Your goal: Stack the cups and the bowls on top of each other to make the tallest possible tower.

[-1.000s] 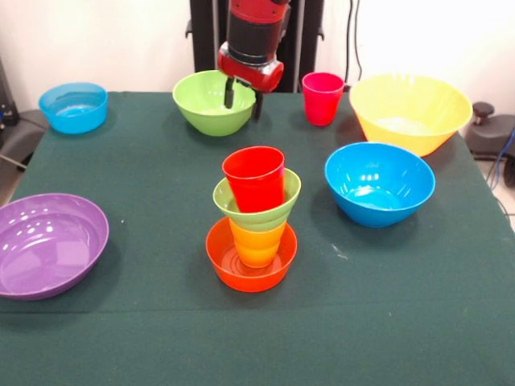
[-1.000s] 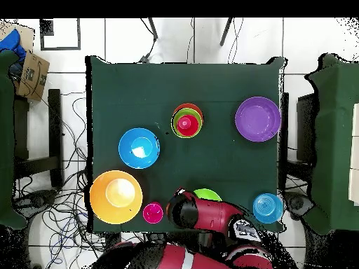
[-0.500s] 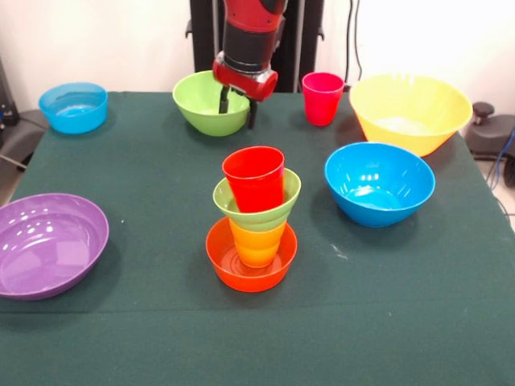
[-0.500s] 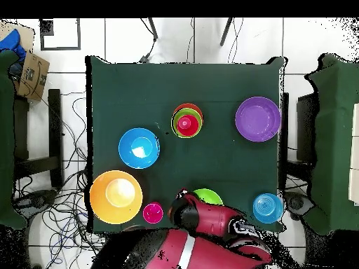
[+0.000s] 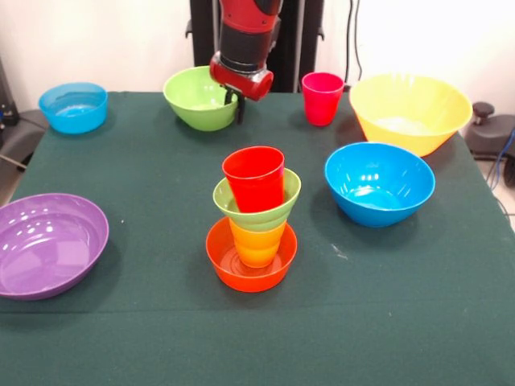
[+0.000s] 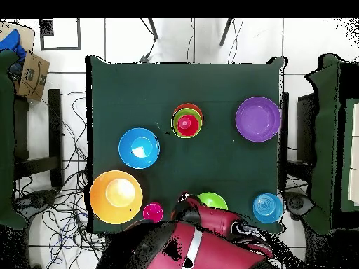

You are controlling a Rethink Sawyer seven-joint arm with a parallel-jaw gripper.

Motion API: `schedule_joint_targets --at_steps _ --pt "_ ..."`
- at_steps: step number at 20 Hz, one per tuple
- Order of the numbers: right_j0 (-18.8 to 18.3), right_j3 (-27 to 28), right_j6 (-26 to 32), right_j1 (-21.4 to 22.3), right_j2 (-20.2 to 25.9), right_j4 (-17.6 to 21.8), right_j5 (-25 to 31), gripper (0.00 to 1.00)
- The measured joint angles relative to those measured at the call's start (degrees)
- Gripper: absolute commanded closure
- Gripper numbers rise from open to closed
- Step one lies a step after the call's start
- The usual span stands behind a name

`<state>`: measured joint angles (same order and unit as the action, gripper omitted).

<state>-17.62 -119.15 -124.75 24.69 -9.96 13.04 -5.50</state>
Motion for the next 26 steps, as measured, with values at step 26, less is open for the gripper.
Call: schedule_joint_targets --at_steps 26 --pt "-1.6 7.7 0.0 21.4 2.8 0.1 34.3 1.0"
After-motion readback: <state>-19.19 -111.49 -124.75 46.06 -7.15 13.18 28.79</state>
